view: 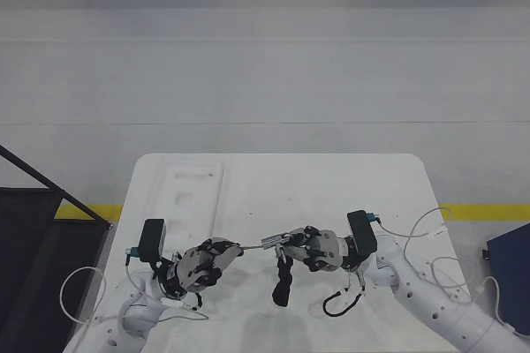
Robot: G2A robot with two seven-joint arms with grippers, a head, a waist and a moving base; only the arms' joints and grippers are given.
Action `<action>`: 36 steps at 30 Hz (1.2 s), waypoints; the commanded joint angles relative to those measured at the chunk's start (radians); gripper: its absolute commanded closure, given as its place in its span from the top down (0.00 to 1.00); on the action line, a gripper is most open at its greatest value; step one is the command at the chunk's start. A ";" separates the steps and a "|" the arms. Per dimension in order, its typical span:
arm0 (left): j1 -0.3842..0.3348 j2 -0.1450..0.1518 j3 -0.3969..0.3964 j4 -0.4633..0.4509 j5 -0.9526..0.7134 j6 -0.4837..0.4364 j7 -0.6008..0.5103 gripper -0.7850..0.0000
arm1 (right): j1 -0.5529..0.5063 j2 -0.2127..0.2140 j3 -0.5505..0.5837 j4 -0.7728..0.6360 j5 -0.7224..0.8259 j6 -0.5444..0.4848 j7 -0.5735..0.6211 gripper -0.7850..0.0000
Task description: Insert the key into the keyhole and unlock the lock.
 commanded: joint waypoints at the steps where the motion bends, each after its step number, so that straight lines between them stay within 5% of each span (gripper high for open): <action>1: -0.002 0.000 0.001 0.002 0.001 0.000 -0.001 0.00 | 0.000 0.000 0.000 0.000 0.000 0.000 0.000 0.00; 36: -0.025 -0.007 0.013 0.009 -0.012 0.000 -0.038 0.00 | 0.000 0.000 0.000 0.000 0.000 0.000 0.000 0.00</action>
